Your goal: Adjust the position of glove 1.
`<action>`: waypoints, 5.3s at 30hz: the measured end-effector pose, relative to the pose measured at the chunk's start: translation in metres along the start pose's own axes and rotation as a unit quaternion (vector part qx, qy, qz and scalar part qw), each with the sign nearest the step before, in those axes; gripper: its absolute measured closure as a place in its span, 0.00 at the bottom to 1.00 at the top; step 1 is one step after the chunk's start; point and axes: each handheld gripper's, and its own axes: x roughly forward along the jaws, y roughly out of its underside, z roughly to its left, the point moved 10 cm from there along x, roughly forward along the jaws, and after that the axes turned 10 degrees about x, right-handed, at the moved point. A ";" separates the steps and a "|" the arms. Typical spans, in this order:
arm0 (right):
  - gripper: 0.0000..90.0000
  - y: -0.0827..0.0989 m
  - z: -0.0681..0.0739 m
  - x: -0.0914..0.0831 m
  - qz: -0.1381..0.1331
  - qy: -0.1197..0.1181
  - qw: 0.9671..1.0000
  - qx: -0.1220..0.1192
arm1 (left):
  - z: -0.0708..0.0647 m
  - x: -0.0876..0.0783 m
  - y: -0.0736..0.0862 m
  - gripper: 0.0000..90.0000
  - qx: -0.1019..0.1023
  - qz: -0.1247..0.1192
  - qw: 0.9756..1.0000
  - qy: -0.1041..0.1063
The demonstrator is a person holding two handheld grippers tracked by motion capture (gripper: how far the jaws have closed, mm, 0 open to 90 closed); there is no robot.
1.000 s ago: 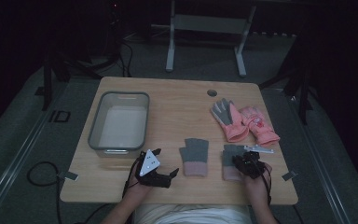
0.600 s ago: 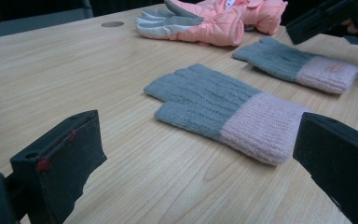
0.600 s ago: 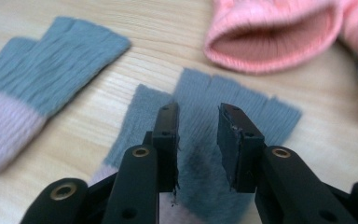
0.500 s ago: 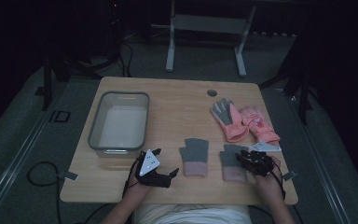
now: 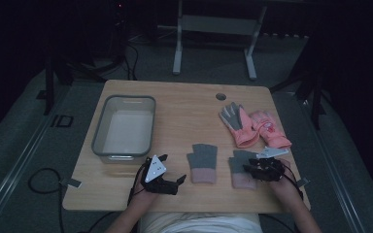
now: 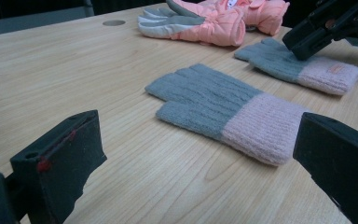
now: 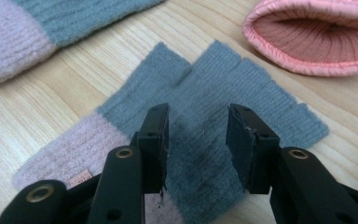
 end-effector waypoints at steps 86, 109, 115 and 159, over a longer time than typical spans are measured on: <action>0.69 -0.080 0.101 0.044 -0.061 -0.091 0.993 0.036 | -0.019 0.004 -0.011 0.01 0.030 -0.003 0.998 0.057; 0.52 -0.104 0.060 0.075 -0.041 -0.073 0.994 0.071 | -0.066 0.053 -0.017 0.24 0.214 0.132 0.954 0.163; 0.45 -0.085 0.055 0.097 0.004 -0.065 0.994 0.085 | -0.058 0.059 -0.008 0.37 0.234 0.144 0.949 0.152; 0.86 -0.153 0.101 0.053 -0.027 -0.125 0.990 0.053 | -0.012 0.027 -0.066 0.77 0.212 0.157 0.948 0.180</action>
